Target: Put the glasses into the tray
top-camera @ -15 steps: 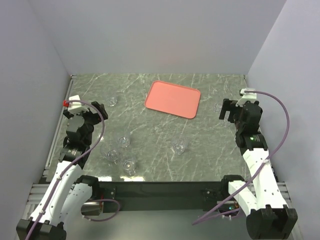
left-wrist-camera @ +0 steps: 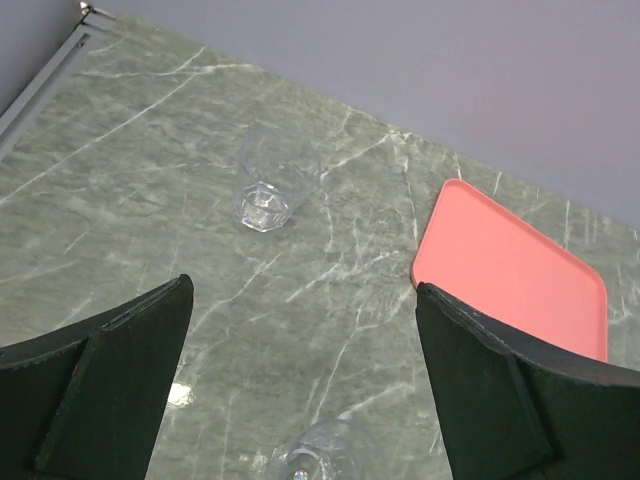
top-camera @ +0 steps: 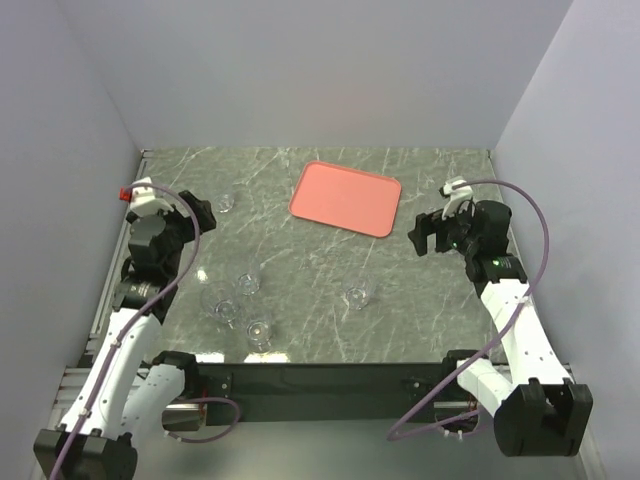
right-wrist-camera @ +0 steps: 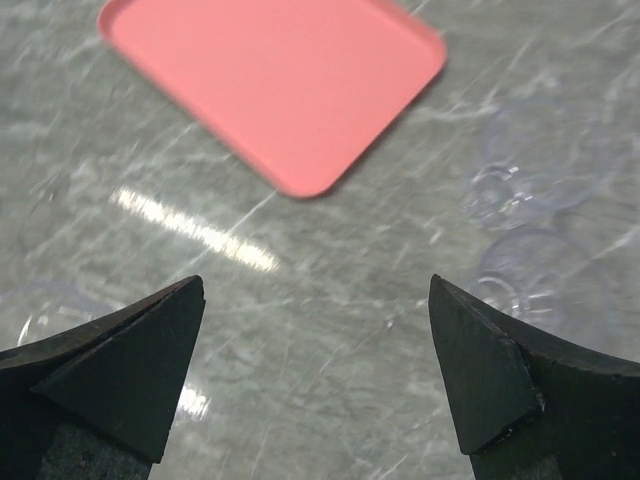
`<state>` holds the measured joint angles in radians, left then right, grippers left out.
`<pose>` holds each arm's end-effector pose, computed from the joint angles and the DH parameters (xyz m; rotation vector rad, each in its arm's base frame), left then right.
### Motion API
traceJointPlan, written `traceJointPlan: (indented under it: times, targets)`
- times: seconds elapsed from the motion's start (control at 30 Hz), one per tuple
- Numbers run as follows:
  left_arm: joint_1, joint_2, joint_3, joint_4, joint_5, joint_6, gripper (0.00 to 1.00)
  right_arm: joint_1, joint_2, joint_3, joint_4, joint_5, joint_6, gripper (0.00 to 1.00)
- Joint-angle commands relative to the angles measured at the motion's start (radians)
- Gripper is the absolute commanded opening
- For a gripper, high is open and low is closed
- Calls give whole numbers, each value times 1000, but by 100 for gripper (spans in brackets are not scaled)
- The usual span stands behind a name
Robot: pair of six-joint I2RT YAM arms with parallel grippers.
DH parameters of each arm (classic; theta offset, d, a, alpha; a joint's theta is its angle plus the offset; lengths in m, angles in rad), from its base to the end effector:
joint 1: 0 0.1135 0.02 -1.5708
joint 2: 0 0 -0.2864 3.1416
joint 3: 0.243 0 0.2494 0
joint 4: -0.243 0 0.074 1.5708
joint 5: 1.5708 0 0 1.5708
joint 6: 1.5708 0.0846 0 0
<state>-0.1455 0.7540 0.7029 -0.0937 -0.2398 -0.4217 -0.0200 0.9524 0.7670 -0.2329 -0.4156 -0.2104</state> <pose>0.2113 -0.0107 0.3346 -0.4111 1.6662 -0.2156 0.2419 0.0293 0.2997 -0.4496 1.9084 0.2618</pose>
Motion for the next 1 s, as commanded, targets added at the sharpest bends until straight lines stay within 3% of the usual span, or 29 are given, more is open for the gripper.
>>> traceJointPlan:
  times: [0.0, 0.1, 0.3, 0.57, 0.87, 0.97]
  targets:
    - [75, 42, 85, -43, 89, -104, 99, -3, -12, 45, -28, -104, -61, 100]
    - [139, 96, 121, -38, 194, -155, 99, -1, -55, 32, -51, -97, -90, 100]
    - [208, 290, 246, -63, 272, -255, 99, -1, -139, -9, -69, -45, -119, 100]
    - [247, 597, 444, -152, 301, -331, 90, -5, -190, -18, -92, -80, -144, 100]
    - [258, 912, 694, -248, 321, -342, 78, -5, -178, -29, -98, -91, -175, 100]
    - [257, 1046, 796, -337, 291, -341, 68, -6, -173, -32, -94, -83, -179, 99]
